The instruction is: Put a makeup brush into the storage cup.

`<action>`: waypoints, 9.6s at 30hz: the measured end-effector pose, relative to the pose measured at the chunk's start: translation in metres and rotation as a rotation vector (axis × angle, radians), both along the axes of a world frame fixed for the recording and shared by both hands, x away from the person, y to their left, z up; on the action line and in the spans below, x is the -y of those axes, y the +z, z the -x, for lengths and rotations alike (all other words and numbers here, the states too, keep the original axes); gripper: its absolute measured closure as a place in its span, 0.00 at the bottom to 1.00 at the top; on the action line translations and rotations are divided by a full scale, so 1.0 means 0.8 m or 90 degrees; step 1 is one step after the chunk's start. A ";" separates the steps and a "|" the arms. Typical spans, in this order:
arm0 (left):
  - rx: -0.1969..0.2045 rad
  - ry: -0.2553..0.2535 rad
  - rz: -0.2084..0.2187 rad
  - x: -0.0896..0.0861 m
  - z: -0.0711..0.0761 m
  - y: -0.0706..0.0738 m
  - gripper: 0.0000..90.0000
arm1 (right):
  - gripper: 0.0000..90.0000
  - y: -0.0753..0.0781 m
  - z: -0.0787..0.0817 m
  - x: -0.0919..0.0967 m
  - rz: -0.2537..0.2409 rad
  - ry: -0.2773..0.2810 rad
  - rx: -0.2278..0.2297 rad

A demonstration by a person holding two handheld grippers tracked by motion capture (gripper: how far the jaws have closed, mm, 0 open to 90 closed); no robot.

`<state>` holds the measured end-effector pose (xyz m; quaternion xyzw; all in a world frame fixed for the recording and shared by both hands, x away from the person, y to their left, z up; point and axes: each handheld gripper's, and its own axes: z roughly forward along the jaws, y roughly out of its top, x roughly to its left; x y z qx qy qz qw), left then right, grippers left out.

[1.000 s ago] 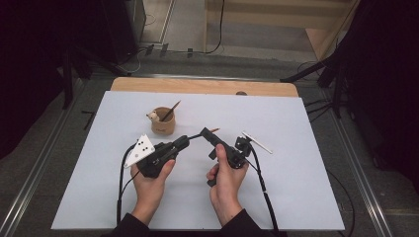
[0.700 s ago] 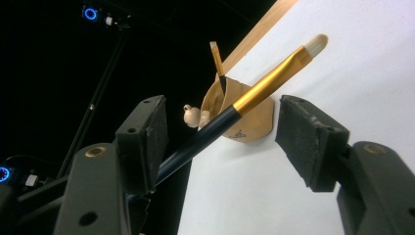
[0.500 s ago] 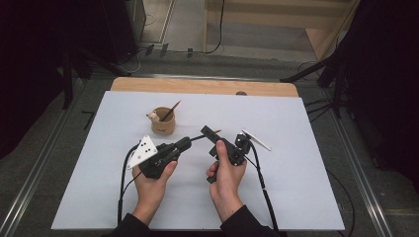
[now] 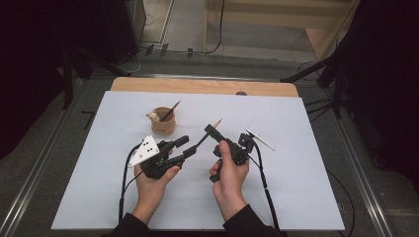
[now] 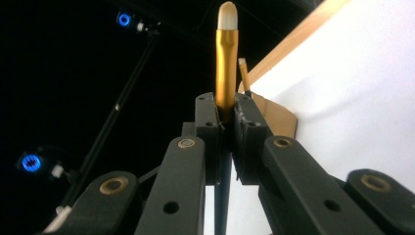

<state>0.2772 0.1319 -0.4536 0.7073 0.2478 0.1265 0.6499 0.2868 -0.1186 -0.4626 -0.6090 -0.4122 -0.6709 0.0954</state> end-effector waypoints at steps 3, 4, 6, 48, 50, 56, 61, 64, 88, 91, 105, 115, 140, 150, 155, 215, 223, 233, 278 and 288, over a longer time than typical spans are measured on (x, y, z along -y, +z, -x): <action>-0.007 0.008 -0.021 0.003 -0.001 0.000 0.59 | 0.94 0.003 0.003 -0.003 0.027 0.007 0.022; -0.009 0.011 -0.027 0.004 -0.001 0.000 0.59 | 0.94 0.004 0.003 -0.003 0.034 0.010 0.028; -0.008 0.008 -0.041 0.006 -0.001 0.002 0.59 | 0.94 0.006 0.005 -0.006 0.059 0.017 0.046; -0.050 0.008 -0.095 0.015 -0.001 0.012 0.93 | 0.94 0.037 0.027 -0.047 0.372 0.119 0.291; -0.050 0.009 -0.096 0.015 -0.001 0.013 0.93 | 0.94 0.037 0.027 -0.047 0.375 0.119 0.294; -0.052 0.018 -0.096 0.015 -0.003 0.011 0.93 | 0.61 0.041 0.027 -0.040 0.372 0.091 0.295; -0.064 0.033 -0.084 0.006 -0.009 0.007 0.94 | 0.15 0.047 0.029 -0.022 0.386 0.085 0.300; -0.062 0.039 -0.087 0.002 -0.011 0.006 0.93 | 0.05 0.047 0.032 -0.004 0.420 0.071 0.319; -0.054 0.079 -0.083 -0.018 -0.024 0.006 0.94 | 0.00 0.012 0.052 0.147 0.545 -0.060 0.312; -0.055 0.085 -0.077 -0.022 -0.026 0.006 0.94 | 0.00 0.006 0.056 0.163 0.554 -0.063 0.319; -0.057 0.116 -0.061 -0.048 -0.039 0.013 0.94 | 0.00 -0.016 0.079 0.213 0.567 -0.053 0.321; -0.047 0.131 -0.067 -0.057 -0.047 0.020 0.94 | 0.01 -0.025 0.088 0.241 0.545 -0.056 0.313; -0.044 0.186 -0.022 -0.070 -0.090 0.036 0.94 | 0.00 -0.042 0.101 0.260 0.561 -0.035 0.301; -0.031 0.215 -0.020 -0.067 -0.107 0.039 0.94 | 0.00 -0.045 0.101 0.256 0.565 -0.027 0.300; -0.019 0.233 -0.022 -0.063 -0.117 0.037 0.94 | 0.00 -0.046 0.101 0.256 0.565 -0.025 0.300; -0.034 0.272 -0.076 -0.051 -0.112 0.009 0.30 | 0.00 -0.047 0.100 0.257 0.567 -0.029 0.294; -0.054 0.222 -0.085 -0.064 -0.094 0.014 0.00 | 0.00 -0.046 0.101 0.256 0.568 -0.028 0.293; -0.052 0.221 -0.065 -0.090 -0.064 0.013 0.00 | 0.00 -0.046 0.101 0.257 0.567 -0.032 0.291; -0.052 0.204 -0.046 -0.164 0.039 -0.007 0.00 | 0.00 -0.045 0.104 0.254 0.580 -0.039 0.293; -0.039 0.202 -0.053 -0.181 0.051 -0.009 0.00 | 0.00 -0.045 0.106 0.254 0.581 -0.039 0.291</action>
